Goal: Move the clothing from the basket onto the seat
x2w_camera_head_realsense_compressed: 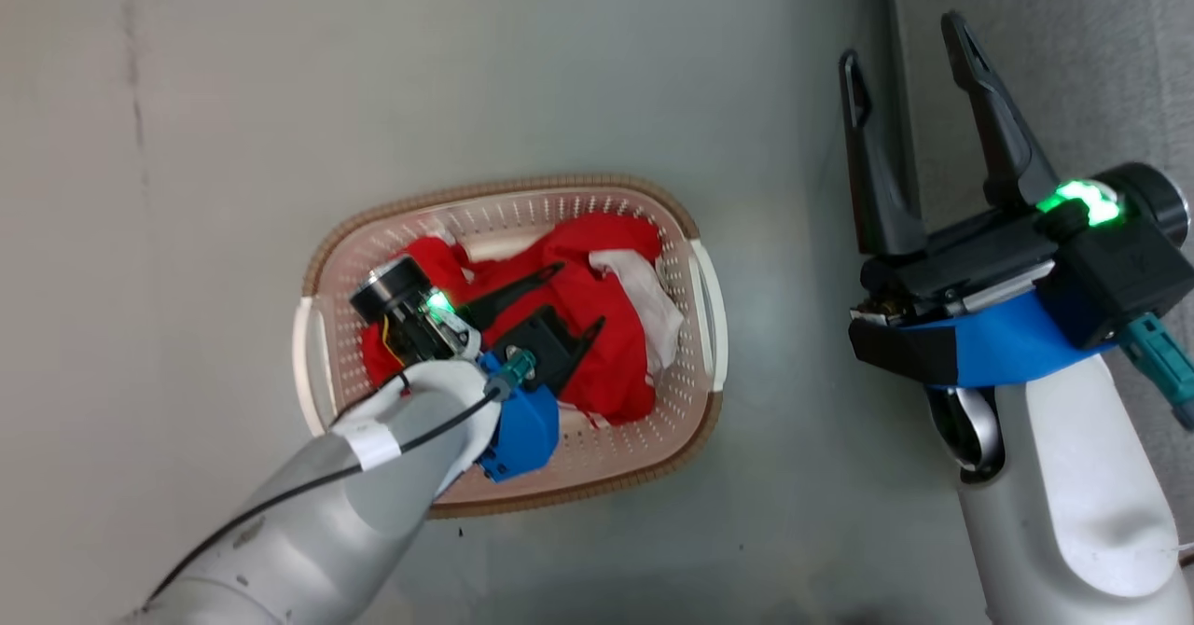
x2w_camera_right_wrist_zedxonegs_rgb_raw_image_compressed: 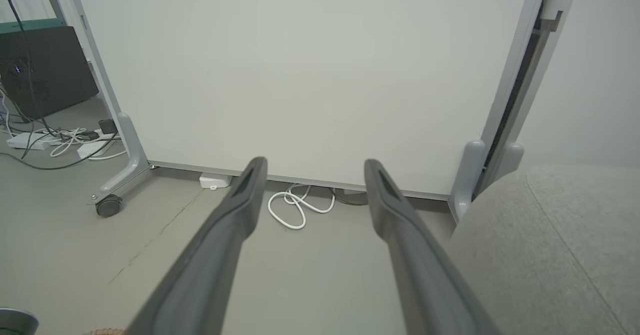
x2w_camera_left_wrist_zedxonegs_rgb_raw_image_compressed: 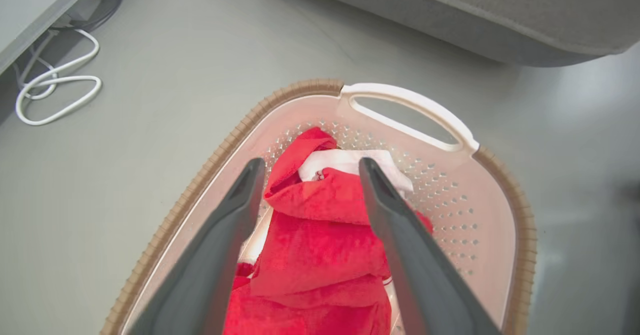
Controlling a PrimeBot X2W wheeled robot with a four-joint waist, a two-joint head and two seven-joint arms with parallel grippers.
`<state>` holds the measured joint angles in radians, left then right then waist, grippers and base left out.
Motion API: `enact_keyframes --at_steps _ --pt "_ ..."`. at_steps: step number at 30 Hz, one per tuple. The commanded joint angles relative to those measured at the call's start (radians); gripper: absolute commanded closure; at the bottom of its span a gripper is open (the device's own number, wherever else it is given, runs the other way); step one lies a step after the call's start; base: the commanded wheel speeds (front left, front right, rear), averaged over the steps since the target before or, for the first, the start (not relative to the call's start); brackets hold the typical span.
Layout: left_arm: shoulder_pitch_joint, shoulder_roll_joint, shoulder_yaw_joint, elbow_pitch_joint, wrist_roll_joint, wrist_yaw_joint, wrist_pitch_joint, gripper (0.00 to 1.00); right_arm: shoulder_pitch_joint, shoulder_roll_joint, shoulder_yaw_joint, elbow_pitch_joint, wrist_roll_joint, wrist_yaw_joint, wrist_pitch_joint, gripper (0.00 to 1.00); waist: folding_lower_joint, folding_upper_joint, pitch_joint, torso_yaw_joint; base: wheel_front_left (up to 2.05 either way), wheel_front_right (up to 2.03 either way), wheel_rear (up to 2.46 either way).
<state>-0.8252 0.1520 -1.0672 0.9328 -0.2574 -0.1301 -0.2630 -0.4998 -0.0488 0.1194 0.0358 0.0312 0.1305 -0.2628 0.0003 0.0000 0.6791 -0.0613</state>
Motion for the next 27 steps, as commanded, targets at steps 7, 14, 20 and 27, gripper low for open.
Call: enact_keyframes --at_steps 7,14,20,27 --pt "-0.138 -0.023 -0.125 0.210 -0.052 0.000 0.015 0.00 -0.053 -0.013 0.001 -0.049 -0.020 0.000 -0.003 0.00 -0.0003 0.0000 0.172 -0.015 0.00 0.00 0.00" --pt "-0.225 -0.013 -0.187 0.286 -0.081 0.000 0.031 0.00 -0.036 -0.016 -0.015 -0.088 -0.027 0.000 -0.003 0.00 -0.0003 0.0000 0.255 -0.023 0.00 0.00 0.00" --pt "-0.285 -0.017 -0.204 0.321 -0.060 0.000 0.060 0.00 -0.015 -0.017 -0.026 -0.123 -0.032 0.000 -0.003 0.00 -0.0003 0.0000 0.311 -0.014 0.00 0.00 0.00" --pt "-0.309 -0.025 -0.211 0.342 -0.037 0.000 0.136 0.00 -0.011 -0.017 -0.016 -0.159 -0.040 0.000 -0.003 0.00 -0.0003 0.0000 0.353 -0.012 0.00 0.00 0.00"
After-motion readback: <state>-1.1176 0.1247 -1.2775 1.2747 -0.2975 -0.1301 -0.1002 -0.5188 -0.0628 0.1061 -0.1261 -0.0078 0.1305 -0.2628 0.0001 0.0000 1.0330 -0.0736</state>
